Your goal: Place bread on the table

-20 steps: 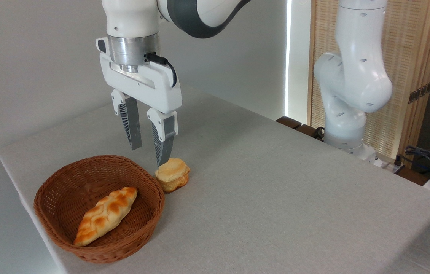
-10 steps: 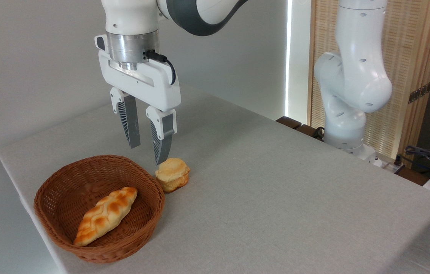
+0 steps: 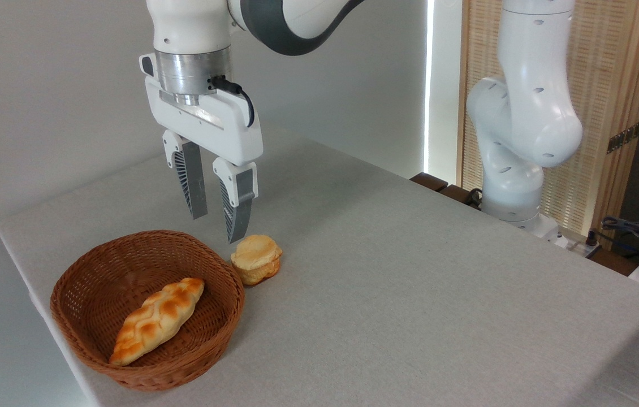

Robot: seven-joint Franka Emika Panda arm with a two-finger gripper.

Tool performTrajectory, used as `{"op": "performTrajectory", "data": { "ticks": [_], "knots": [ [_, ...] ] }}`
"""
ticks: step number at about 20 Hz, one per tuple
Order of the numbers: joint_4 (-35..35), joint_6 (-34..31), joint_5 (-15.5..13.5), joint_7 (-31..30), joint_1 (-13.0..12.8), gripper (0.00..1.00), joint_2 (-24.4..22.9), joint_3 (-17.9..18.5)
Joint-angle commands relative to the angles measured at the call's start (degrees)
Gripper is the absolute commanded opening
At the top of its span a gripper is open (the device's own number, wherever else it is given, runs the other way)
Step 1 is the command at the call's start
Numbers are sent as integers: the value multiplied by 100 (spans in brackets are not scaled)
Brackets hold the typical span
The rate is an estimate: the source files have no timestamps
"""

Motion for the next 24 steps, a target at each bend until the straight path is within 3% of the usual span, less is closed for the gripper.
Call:
{"op": "performTrajectory", "data": {
  "ticks": [1,4,13,16,24],
  "knots": [
    [72,-15,-153,86,-22,100,101,-3],
    [64,405,-302,86,-22,100,241,5],
    [64,1163,-321,86,13,100,935,23],
    [81,1180,-671,42,30,100,1190,31],
    [81,2129,-1024,-46,-5,100,1674,14]
  ]
}}
